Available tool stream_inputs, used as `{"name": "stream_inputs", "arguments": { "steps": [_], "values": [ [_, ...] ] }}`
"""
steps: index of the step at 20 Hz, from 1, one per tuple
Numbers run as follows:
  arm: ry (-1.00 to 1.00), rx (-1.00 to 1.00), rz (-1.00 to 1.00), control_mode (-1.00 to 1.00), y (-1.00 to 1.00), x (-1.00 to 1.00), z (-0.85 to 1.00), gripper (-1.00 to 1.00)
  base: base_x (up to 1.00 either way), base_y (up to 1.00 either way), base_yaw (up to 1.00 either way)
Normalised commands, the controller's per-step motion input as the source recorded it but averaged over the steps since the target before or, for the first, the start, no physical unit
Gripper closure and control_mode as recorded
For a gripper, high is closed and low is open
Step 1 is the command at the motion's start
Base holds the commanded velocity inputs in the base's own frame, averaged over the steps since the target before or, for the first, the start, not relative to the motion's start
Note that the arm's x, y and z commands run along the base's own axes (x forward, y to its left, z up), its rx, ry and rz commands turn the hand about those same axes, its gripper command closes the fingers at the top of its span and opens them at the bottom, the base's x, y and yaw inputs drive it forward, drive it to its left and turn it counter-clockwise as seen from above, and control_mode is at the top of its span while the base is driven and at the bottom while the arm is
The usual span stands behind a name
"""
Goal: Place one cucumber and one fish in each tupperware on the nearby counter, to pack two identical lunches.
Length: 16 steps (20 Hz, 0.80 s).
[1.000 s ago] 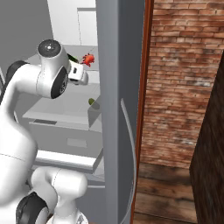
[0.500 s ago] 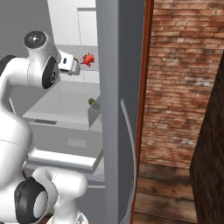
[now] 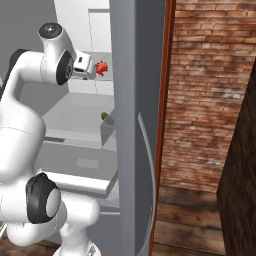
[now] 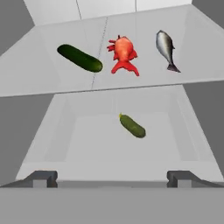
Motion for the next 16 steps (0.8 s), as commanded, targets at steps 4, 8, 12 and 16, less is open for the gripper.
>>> {"name": "stream_inputs", "arguments": {
  "steps": [4, 8, 12, 16],
  "values": [
    [0.00, 0.00, 0.00, -1.00, 0.00, 0.34, 0.00, -1.00, 0.00, 0.00, 0.00],
    [-0.03, 0.00, 0.00, -1.00, 0.00, 0.37, -0.13, -1.00, 0.00, 0.00, 0.00],
    [-0.09, 0.00, 0.00, -1.00, 0.00, 0.43, -0.29, -1.00, 0.00, 0.00, 0.00],
    [-0.10, 0.00, 0.00, -1.00, 0.00, 0.44, -0.35, -1.00, 0.00, 0.00, 0.00]
  ]
}}
